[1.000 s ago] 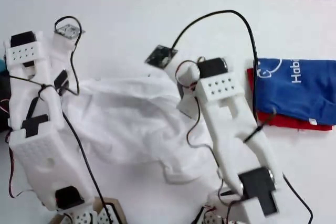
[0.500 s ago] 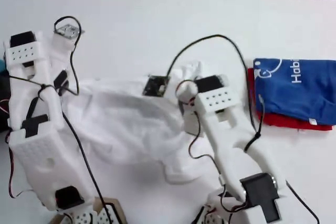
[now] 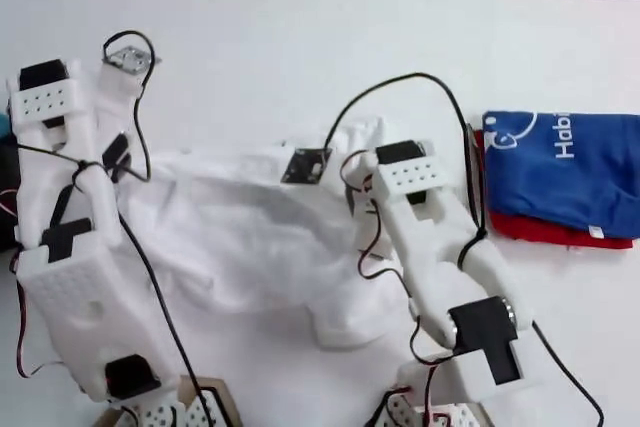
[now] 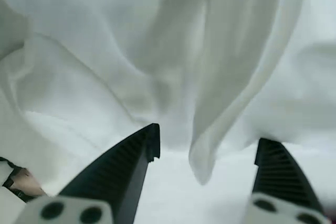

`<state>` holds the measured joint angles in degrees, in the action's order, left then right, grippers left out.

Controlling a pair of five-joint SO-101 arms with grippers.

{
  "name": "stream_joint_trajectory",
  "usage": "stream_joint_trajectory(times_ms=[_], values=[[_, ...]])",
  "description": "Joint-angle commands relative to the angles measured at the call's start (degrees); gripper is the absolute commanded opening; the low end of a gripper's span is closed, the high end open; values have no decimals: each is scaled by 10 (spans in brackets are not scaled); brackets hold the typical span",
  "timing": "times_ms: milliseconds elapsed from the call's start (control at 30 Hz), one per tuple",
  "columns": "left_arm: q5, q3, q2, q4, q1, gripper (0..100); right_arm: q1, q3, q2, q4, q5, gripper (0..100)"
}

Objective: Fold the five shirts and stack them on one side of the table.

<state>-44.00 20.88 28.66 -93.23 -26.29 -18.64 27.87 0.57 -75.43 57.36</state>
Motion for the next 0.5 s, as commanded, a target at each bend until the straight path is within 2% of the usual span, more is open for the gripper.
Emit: stream_joint_trajectory(times_ms=[0, 167, 200, 267, 467], values=[[-3, 1, -42, 4, -2, 26, -5, -34, 0, 4, 1, 259], [-3, 1, -42, 5, -2, 26, -3, -37, 0, 17, 1, 29], [-3, 1, -42, 5, -2, 26, 0, -37, 0, 20, 1, 11], [-3, 2, -42, 5, -2, 26, 7, -37, 0, 20, 1, 40], [-3, 1, -42, 4, -1, 26, 40, -37, 0, 20, 5, 20]])
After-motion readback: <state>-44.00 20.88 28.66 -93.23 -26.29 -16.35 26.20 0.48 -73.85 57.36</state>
